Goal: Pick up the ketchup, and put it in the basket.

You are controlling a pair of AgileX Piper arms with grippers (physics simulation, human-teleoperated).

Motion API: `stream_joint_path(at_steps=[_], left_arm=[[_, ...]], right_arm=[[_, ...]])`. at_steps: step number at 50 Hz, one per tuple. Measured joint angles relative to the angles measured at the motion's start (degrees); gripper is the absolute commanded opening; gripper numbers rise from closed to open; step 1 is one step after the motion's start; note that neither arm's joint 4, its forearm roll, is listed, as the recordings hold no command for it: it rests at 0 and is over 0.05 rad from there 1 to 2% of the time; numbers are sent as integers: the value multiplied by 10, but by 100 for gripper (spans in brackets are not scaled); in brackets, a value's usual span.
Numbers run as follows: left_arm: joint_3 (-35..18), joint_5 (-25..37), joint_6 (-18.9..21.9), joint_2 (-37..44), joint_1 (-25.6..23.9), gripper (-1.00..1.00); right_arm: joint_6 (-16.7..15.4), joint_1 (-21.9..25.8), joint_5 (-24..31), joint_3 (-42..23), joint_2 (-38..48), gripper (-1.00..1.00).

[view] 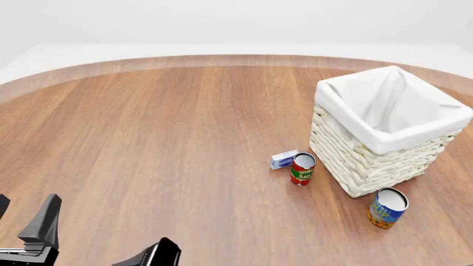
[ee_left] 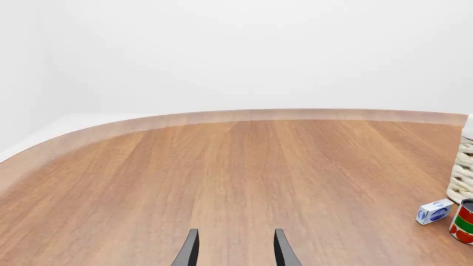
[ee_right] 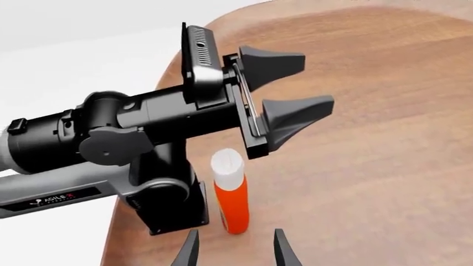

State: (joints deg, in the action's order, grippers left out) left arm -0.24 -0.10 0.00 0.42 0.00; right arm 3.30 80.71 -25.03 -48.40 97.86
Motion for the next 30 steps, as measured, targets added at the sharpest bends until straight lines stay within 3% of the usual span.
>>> stream_joint_path(at_steps=[30], left_arm=[[0, 0, 0, 0, 0, 100]], right_arm=[[15, 15, 2, -24, 11, 100]])
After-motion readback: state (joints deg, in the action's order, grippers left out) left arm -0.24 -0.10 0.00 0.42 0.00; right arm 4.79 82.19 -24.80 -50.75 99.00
